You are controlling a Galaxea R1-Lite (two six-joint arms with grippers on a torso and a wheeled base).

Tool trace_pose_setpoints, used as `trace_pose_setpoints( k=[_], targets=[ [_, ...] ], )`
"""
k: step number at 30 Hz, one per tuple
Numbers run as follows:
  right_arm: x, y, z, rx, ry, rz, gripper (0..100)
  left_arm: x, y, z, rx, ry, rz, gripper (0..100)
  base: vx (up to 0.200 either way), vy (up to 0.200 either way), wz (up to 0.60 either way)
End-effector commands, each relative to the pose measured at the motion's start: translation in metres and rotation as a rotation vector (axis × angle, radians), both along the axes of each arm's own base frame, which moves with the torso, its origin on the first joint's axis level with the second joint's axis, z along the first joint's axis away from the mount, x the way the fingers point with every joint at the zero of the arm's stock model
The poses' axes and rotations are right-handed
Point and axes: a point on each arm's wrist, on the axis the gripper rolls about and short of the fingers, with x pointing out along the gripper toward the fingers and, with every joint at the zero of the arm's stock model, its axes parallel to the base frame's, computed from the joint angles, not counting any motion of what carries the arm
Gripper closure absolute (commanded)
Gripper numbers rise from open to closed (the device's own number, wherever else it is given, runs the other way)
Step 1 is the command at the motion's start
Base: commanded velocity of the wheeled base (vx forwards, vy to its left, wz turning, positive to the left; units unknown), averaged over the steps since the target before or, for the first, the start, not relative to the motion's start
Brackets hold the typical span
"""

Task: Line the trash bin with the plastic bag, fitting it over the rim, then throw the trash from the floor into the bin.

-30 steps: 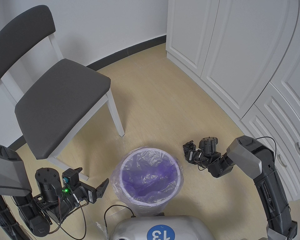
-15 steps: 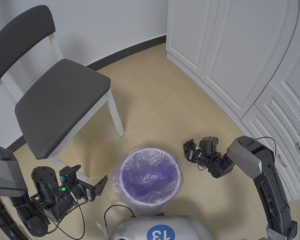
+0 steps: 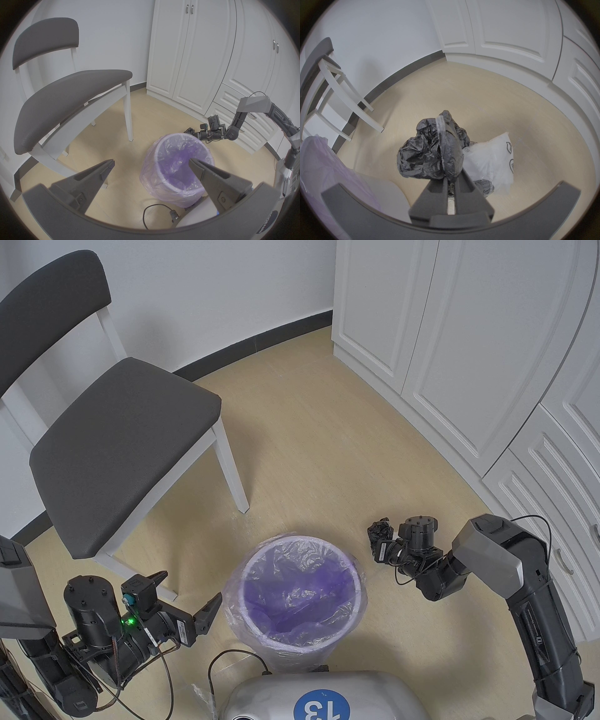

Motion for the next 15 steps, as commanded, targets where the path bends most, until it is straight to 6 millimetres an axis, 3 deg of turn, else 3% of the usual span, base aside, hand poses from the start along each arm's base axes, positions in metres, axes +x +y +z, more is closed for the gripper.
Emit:
trace_pose_setpoints(
  k=[1,15],
  targets=[
    [-0.0021,-0.0003,-0.0015,-0.009,-0.012,0.001,100,-0.0029,0.0006,-0.0018,0.01,0.003,0.01,0,0.0,0.0,0.0],
    [-0.0027,-0.0032,-0.0023,-0.102,-0.054,-0.049,100,-0.0059,-0.0006,0.0039,0.001,-0.024,0.02,0,0.0,0.0,0.0]
  ],
)
